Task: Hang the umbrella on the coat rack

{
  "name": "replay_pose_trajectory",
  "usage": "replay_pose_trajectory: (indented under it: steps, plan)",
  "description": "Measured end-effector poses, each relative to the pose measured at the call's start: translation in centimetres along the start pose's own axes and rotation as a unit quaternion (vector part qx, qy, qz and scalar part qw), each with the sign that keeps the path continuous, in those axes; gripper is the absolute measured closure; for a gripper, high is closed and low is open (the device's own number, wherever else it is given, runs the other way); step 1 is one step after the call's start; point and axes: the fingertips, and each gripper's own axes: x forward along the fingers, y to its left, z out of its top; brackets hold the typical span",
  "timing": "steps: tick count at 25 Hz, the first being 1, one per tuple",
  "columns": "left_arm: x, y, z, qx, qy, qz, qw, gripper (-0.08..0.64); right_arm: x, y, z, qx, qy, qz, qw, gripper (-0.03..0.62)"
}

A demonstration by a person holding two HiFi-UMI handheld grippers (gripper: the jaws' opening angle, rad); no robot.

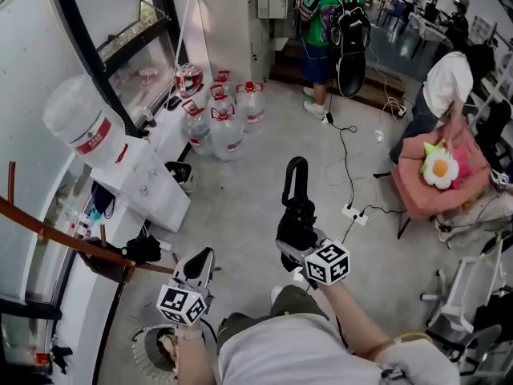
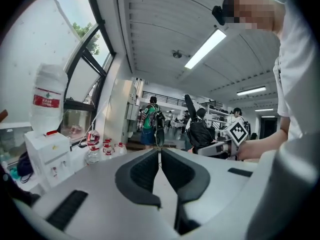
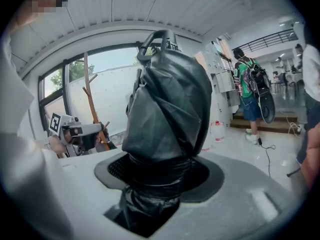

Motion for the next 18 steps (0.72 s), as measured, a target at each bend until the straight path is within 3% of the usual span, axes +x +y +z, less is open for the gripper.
replay_pose_trajectory:
  steps: [5, 10, 18]
  plan:
    - [1.5, 1.1, 0.6, -0.012, -0.001, 0.06, 0.9981, 0.558, 3.4, -0.7, 2.5, -0.016, 0.02, 0.074, 0.997, 0.328]
    - [0.4, 3.1, 0.6, -0.025, -0.009, 0.124, 0.9919, 0.558, 7.4, 0.8, 3.8, -0.043, 0.042, 0.15, 0.987, 0.328]
    - [-3.9, 7.9, 0.5, -0.046, -0.03, 0.206, 0.977, 0.558, 14.8, 4.8, 4.6, -0.064, 0.077, 0.225, 0.969, 0.328]
